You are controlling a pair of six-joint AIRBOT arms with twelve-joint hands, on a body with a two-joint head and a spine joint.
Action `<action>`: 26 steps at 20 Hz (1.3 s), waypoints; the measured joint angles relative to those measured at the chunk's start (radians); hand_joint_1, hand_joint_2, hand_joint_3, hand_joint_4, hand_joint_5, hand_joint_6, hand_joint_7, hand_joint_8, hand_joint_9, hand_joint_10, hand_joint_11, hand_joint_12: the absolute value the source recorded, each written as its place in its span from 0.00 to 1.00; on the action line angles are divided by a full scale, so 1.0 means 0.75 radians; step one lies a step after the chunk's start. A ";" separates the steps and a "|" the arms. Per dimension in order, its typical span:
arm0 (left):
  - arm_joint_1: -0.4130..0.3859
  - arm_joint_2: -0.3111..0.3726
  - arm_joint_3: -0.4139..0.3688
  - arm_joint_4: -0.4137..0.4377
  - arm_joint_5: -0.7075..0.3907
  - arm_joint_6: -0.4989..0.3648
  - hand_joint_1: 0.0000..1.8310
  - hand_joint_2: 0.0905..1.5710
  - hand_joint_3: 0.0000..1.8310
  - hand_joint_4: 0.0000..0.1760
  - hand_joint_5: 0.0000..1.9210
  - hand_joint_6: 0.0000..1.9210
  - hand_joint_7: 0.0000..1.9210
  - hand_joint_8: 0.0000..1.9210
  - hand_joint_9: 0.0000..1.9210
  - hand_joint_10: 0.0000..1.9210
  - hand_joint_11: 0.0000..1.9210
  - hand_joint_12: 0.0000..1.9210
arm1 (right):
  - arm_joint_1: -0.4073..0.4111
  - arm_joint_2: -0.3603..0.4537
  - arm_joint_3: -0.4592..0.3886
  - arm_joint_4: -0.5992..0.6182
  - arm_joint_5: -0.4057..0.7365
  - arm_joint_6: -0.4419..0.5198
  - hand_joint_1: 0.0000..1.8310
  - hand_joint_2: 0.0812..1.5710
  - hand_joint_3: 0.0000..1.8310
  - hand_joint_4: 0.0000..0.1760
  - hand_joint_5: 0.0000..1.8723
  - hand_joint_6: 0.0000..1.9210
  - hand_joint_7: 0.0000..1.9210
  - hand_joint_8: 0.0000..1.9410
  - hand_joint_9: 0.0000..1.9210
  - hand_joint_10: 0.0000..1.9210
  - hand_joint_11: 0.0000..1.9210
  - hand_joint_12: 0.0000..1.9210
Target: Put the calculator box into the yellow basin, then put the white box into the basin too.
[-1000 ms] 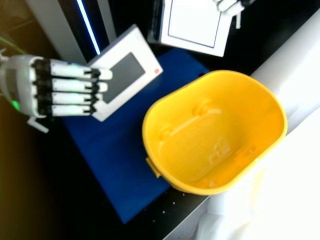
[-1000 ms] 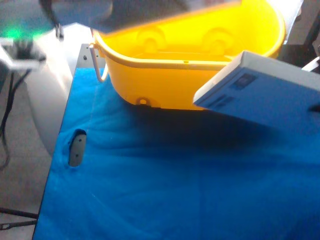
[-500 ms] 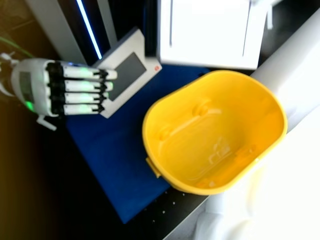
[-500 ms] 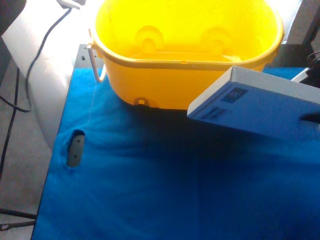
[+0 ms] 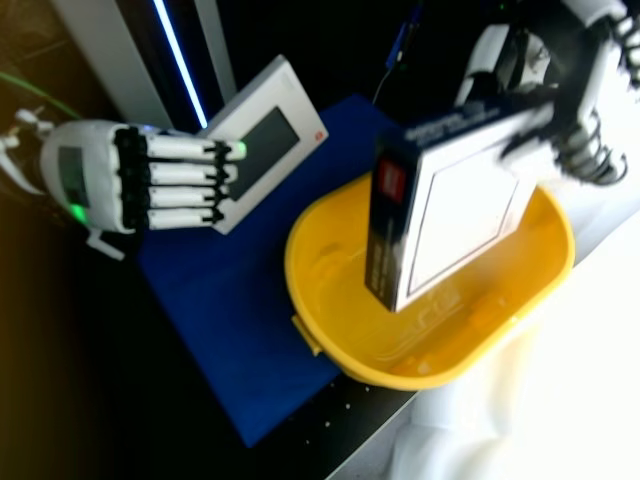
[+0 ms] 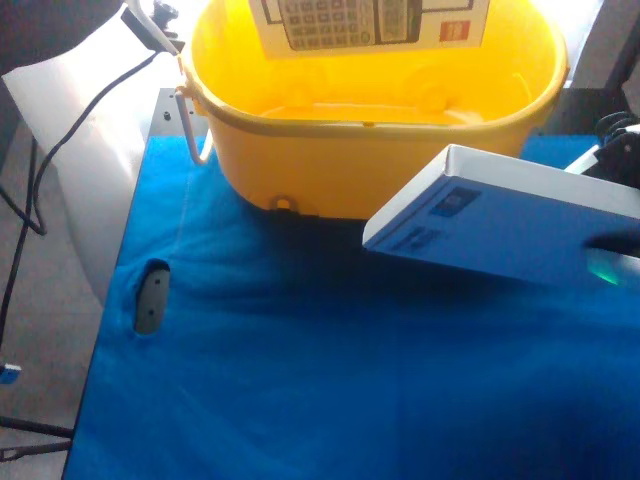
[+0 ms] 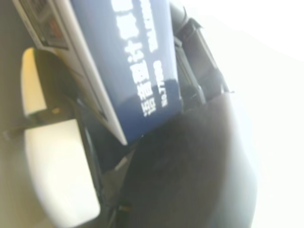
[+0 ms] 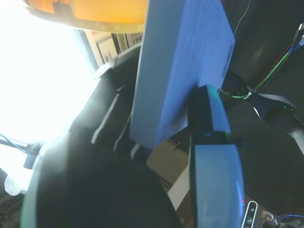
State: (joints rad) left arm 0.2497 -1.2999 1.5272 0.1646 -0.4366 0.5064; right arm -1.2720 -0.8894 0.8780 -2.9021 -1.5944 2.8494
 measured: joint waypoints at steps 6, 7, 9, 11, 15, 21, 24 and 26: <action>0.008 -0.031 0.046 -0.005 0.088 0.020 0.60 0.72 0.00 0.00 0.29 0.44 0.24 0.29 0.13 0.47 0.00 0.88 | 0.006 0.000 0.003 -0.006 0.001 0.000 0.75 0.70 0.00 0.00 0.48 0.57 0.49 0.52 0.50 0.61 0.46 0.67; 0.008 -0.040 0.051 -0.010 0.104 0.029 0.56 0.67 0.00 0.02 0.25 0.20 0.21 0.11 0.04 0.35 0.00 0.57 | 0.006 0.000 0.003 -0.006 0.001 0.000 0.75 0.69 0.00 0.00 0.49 0.55 0.50 0.49 0.51 0.59 0.45 0.67; 0.024 -0.043 0.056 -0.016 0.106 0.027 0.56 0.65 0.00 0.19 0.24 0.11 0.17 0.03 0.03 0.21 0.00 0.32 | 0.012 0.000 0.008 -0.011 0.001 -0.001 0.75 0.69 0.00 0.00 0.49 0.55 0.49 0.51 0.50 0.61 0.44 0.68; 0.027 -0.044 0.064 -0.036 0.121 0.027 0.53 0.62 0.00 0.42 0.16 0.03 0.04 0.00 0.00 0.01 0.00 0.01 | 0.014 0.001 0.011 -0.007 0.000 0.000 0.75 0.69 0.00 0.00 0.49 0.55 0.50 0.51 0.49 0.60 0.44 0.67; 0.038 -0.044 0.071 -0.050 0.101 0.027 0.50 0.61 0.00 0.50 0.13 0.01 0.01 0.00 0.00 0.00 0.00 0.00 | 0.025 0.001 0.011 -0.015 -0.002 0.000 0.75 0.69 0.00 0.00 0.50 0.56 0.49 0.51 0.49 0.60 0.43 0.65; 0.076 0.119 -0.079 -0.111 -0.099 0.027 0.41 0.63 0.00 0.41 0.18 0.00 0.09 0.00 0.03 0.00 0.00 0.12 | 0.072 0.038 -0.002 -0.053 0.004 -0.001 0.75 0.70 0.00 0.00 0.48 0.54 0.48 0.56 0.48 0.63 0.43 0.63; 0.092 0.169 -0.085 -0.186 -0.167 0.042 0.37 0.64 0.00 0.54 0.20 0.01 0.13 0.01 0.05 0.01 0.00 0.19 | 0.146 0.073 -0.013 -0.101 -0.003 0.000 0.75 0.70 0.00 0.00 0.49 0.54 0.48 0.56 0.50 0.59 0.44 0.58; 0.123 0.177 -0.085 -0.238 -0.168 0.079 0.35 0.65 0.00 0.48 0.20 0.01 0.13 0.00 0.06 0.01 0.00 0.22 | 0.189 0.081 -0.015 -0.101 -0.018 0.001 0.75 0.70 0.00 0.00 0.49 0.53 0.47 0.56 0.50 0.60 0.44 0.58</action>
State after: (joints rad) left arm 0.3420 -1.1671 1.4635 -0.0139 -0.5625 0.5659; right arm -1.1301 -0.8288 0.8669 -2.9776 -1.6077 2.8498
